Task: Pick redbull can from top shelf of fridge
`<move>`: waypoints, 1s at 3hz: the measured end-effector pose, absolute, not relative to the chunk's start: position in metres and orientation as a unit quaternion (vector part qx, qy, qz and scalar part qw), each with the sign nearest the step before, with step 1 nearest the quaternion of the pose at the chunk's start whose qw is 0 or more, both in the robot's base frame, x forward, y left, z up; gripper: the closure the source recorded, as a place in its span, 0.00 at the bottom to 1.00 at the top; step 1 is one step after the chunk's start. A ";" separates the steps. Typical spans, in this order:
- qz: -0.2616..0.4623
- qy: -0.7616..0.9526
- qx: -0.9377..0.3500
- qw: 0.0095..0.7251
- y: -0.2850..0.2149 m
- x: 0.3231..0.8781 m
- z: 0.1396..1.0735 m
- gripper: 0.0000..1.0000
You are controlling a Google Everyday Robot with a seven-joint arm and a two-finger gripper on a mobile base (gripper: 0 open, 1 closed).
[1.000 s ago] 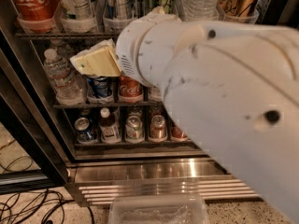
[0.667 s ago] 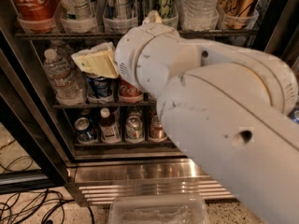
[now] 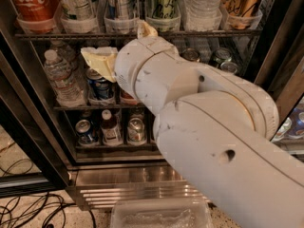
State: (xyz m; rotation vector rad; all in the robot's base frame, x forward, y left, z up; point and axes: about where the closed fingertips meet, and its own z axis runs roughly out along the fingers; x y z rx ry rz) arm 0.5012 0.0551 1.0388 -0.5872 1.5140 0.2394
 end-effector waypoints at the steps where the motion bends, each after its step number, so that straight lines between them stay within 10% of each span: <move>1: 0.106 0.673 -0.262 0.684 0.056 0.501 1.041 0.05; 3: 0.121 0.653 -0.220 0.715 0.057 0.499 1.039 0.06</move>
Offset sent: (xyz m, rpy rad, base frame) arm 0.0072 0.0038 -0.0064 0.1110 -0.0372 -0.0440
